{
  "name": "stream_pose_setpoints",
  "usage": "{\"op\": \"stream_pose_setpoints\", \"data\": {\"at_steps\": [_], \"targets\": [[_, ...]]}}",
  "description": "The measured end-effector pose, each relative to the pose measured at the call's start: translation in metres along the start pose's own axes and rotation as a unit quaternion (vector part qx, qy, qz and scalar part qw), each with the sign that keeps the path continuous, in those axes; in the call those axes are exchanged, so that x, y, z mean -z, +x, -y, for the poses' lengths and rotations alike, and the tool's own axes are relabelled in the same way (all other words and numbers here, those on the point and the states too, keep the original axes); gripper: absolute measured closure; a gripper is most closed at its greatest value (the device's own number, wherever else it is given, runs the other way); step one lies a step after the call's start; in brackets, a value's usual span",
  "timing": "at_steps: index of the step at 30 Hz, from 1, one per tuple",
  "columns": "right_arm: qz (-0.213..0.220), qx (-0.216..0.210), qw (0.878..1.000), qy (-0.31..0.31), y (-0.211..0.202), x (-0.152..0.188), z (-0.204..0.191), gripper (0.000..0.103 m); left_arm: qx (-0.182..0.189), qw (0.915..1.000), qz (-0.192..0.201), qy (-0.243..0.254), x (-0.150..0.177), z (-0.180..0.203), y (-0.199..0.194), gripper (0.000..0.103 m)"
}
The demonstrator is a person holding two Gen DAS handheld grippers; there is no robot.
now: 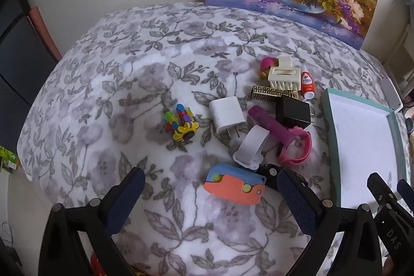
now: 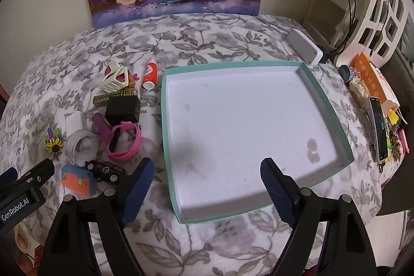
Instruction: Organize rigid objects
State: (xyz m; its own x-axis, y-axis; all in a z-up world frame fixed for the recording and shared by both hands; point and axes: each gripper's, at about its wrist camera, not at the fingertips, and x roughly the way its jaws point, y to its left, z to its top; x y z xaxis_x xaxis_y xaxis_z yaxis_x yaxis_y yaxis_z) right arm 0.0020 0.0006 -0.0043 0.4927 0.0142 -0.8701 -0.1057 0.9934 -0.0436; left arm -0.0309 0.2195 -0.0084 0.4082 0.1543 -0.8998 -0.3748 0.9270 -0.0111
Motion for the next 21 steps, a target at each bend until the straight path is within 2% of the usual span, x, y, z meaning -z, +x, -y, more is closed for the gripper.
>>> {"op": "stream_pose_setpoints", "data": {"at_steps": [21], "targets": [[-0.005, 0.002, 1.000, 0.006, 0.0020, -0.0002, 0.0011, 0.018, -0.013, 0.9997, -0.019, 0.011, 0.0042, 0.0015, 0.0081, 0.000]]}}
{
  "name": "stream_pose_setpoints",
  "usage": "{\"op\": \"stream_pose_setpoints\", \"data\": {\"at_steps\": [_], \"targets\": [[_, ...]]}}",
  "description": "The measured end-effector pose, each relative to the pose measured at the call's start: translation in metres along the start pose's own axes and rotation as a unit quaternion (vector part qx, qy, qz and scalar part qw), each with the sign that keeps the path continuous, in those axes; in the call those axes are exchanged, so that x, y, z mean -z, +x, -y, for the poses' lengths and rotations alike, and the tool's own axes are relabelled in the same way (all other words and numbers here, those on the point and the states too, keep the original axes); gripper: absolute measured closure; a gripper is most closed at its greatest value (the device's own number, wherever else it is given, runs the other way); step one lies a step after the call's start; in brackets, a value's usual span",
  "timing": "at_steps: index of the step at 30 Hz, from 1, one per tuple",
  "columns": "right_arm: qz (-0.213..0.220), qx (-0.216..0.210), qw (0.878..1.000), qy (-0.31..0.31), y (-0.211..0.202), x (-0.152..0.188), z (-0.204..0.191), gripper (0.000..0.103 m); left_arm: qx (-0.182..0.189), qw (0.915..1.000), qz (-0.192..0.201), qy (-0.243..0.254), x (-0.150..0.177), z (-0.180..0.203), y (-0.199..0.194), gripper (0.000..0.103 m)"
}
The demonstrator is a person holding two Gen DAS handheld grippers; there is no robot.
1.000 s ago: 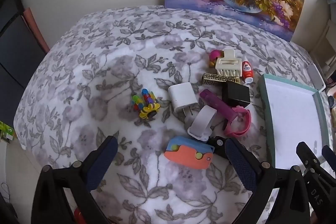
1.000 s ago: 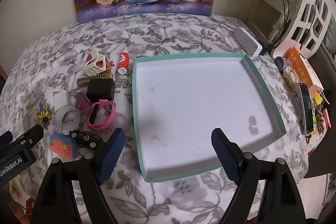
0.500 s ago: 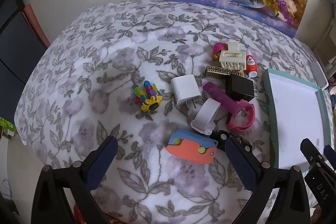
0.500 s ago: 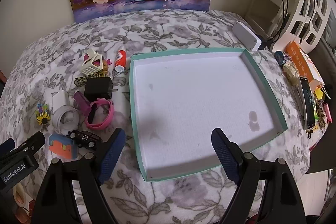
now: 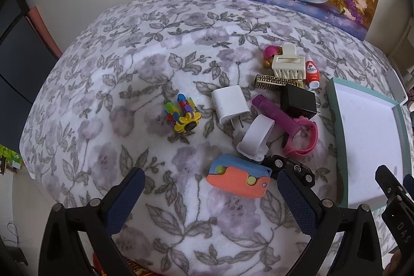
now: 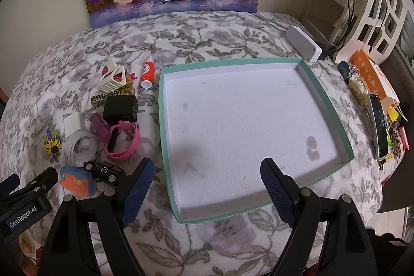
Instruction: Organize rigid objects
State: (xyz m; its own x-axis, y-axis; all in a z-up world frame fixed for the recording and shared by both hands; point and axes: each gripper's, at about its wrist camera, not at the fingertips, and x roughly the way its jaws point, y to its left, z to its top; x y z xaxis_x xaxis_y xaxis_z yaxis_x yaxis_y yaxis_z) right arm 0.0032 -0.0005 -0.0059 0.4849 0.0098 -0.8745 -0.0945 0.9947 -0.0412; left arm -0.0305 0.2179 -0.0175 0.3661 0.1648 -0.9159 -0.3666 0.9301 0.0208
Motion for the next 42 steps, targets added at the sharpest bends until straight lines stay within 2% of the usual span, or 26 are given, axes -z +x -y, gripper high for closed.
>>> {"op": "stream_pose_setpoints", "data": {"at_steps": [42], "targets": [[-0.017, 0.000, 1.000, -0.004, 0.0080, -0.0043, -0.0021, 0.018, -0.016, 0.9996, -0.021, 0.012, 0.0039, 0.0020, 0.0100, 0.000]]}}
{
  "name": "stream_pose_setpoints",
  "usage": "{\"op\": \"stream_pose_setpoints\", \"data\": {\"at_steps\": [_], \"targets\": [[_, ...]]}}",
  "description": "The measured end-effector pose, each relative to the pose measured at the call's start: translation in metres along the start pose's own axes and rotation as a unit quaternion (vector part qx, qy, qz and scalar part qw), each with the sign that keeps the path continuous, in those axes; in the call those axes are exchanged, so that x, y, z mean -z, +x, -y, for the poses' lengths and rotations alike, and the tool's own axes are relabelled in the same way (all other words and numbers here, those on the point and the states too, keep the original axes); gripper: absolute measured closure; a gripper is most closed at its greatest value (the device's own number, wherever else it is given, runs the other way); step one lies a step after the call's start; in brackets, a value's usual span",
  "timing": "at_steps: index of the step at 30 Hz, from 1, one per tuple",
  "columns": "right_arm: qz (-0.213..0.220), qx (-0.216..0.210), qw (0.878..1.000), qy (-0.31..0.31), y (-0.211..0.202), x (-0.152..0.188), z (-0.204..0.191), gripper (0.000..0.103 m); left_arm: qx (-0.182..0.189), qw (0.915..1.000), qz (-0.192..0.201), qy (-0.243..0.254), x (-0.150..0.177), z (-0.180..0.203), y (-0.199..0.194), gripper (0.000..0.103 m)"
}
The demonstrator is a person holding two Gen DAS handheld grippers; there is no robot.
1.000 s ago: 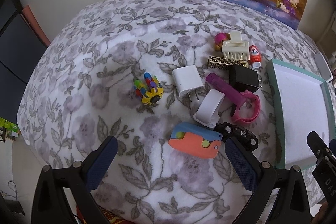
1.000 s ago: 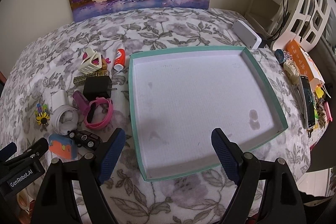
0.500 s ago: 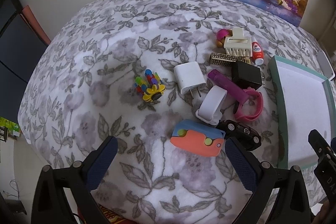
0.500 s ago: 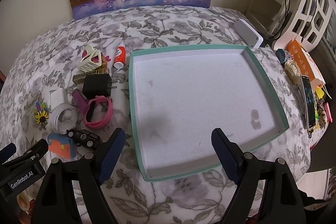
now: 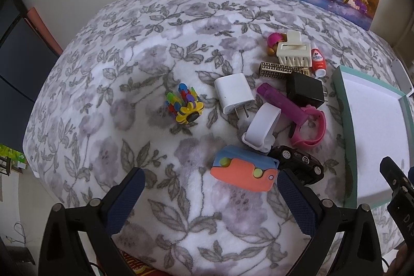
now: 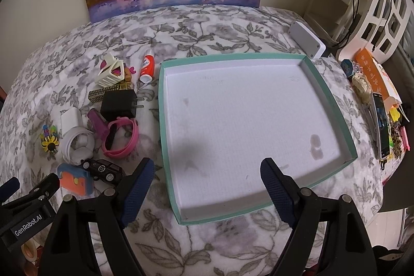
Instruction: Organize rigid objects
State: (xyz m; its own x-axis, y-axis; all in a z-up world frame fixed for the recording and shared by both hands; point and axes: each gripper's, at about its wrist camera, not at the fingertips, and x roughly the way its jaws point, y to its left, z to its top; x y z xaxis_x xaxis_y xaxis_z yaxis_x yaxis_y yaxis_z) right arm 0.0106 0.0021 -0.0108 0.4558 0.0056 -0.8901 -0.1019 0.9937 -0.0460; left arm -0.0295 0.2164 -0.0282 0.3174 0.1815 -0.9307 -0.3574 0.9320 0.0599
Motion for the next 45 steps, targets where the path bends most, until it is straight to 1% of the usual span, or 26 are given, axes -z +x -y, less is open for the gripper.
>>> {"op": "stream_pose_setpoints", "data": {"at_steps": [34, 39, 43, 45], "targets": [[-0.001, 0.000, 1.000, 0.000, 0.000, -0.001, 0.000, 0.018, -0.003, 1.0000, -0.002, 0.004, 0.001, 0.002, 0.001, 0.000], [0.000, -0.026, 1.000, -0.011, 0.002, 0.001, -0.010, 0.018, -0.006, 0.9999, -0.009, 0.011, 0.001, 0.005, 0.004, 0.000], [-0.011, -0.048, 0.998, -0.026, 0.008, 0.000, -0.028, 0.018, 0.003, 0.9992, -0.031, 0.025, 0.001, 0.007, 0.019, 0.000], [-0.024, -0.060, 0.997, -0.031, 0.012, -0.001, -0.038, 0.018, -0.001, 0.9988, -0.039, 0.029, 0.001, 0.007, 0.027, 0.000]]}}
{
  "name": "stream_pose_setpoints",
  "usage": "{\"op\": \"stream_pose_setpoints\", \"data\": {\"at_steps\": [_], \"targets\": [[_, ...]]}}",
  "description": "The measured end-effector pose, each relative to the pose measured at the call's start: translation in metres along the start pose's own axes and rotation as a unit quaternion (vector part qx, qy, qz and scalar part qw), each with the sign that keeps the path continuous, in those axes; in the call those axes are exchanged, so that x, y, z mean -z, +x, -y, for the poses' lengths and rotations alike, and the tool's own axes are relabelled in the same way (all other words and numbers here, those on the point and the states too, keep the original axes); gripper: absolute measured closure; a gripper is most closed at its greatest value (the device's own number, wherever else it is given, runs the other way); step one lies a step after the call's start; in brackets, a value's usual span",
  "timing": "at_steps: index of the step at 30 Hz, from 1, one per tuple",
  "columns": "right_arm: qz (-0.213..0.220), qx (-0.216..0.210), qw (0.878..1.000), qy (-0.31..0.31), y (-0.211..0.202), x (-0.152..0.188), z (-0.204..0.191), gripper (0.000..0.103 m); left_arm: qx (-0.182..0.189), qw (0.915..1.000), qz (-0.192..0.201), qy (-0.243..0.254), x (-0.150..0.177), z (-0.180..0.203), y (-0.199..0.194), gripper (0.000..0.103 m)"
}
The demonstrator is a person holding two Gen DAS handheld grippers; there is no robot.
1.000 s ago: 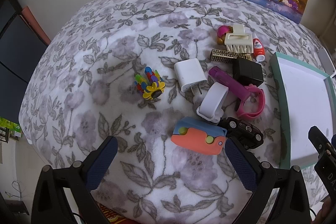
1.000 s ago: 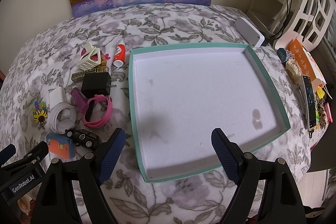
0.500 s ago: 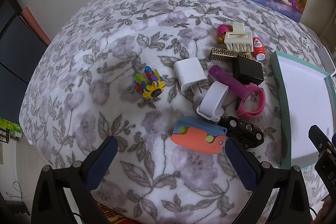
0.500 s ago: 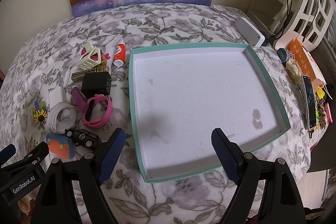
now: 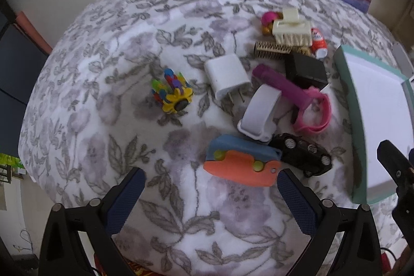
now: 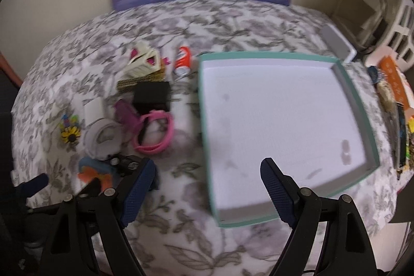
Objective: Organize rigid objects
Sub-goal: 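Grasp the orange-blue folding toy with left tool while right tool grasps black toy car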
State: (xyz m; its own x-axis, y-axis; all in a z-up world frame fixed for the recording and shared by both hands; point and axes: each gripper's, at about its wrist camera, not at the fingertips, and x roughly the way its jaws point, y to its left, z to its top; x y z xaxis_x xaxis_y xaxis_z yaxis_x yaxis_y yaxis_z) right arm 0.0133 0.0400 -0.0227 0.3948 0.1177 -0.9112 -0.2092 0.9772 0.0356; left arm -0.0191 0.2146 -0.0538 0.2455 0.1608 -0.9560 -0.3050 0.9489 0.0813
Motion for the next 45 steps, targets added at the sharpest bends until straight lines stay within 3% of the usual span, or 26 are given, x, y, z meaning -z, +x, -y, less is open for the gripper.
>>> {"op": "stream_pose_setpoints", "data": {"at_steps": [4, 11, 18, 21, 27, 33, 38, 45], "targets": [[-0.022, -0.010, 1.000, -0.008, 0.011, -0.002, -0.014, 0.018, 0.016, 0.9996, -0.021, 0.001, -0.001, 0.000, 0.016, 0.000], [-0.047, -0.021, 0.999, 0.001, 0.028, -0.006, -0.028, 0.018, 0.039, 0.9987, -0.024, 0.022, -0.002, 0.009, 0.026, 0.000], [-0.056, -0.029, 0.998, 0.011, 0.034, -0.010, -0.032, 0.018, 0.058, 0.9974, -0.031, 0.029, 0.000, 0.009, 0.029, 0.028], [-0.058, -0.032, 0.998, 0.017, 0.036, -0.011, -0.034, 0.018, 0.058, 0.9975, -0.031, 0.025, 0.001, 0.001, 0.030, 0.028], [-0.059, -0.037, 0.997, 0.012, 0.039, -0.012, -0.044, 0.019, 0.057, 0.9965, -0.038, -0.048, 0.000, -0.048, 0.028, 0.028], [-0.076, -0.050, 0.996, 0.011, 0.047, -0.008, -0.059, 0.019, 0.050, 0.9885, -0.042, -0.137, 0.006, -0.101, 0.034, 0.028], [-0.090, -0.053, 0.994, 0.023, 0.057, -0.005, -0.067, 0.019, 0.060, 0.9860, -0.039, -0.151, 0.009, -0.116, 0.034, 0.028], [-0.105, -0.051, 0.991, 0.061, 0.067, -0.003, -0.068, 0.019, 0.056, 0.9857, -0.043, -0.153, 0.008, -0.109, 0.031, 0.028]]}}
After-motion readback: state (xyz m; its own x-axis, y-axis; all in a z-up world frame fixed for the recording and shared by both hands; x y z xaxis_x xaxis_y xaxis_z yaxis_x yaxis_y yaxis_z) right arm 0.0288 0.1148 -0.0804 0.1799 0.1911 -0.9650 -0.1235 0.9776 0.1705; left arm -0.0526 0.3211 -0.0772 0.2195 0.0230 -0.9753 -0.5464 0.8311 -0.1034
